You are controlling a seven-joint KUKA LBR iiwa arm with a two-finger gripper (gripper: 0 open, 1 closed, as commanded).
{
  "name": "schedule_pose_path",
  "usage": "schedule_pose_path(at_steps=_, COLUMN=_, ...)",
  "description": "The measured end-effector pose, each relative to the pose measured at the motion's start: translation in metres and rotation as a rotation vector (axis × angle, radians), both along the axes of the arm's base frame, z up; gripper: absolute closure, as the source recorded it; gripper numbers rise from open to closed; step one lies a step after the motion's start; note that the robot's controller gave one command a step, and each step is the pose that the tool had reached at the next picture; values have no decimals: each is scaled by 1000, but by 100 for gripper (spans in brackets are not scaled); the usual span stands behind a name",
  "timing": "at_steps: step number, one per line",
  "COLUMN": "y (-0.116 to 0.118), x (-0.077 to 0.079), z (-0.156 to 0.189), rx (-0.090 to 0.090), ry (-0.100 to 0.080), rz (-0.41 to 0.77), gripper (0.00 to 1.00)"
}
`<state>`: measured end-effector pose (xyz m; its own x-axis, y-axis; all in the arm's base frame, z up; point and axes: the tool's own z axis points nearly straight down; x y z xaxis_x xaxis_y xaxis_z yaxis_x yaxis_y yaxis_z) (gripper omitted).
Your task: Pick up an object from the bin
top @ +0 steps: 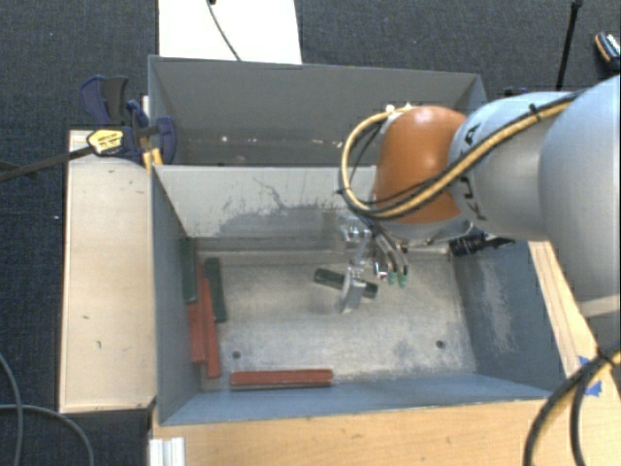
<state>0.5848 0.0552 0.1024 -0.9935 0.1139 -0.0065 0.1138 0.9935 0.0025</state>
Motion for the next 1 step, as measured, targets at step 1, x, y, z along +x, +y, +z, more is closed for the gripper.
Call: schedule_pose_path(at_steps=1, y=-2, x=-15, z=-2, rx=0, ry=6, rz=-64, gripper=0)
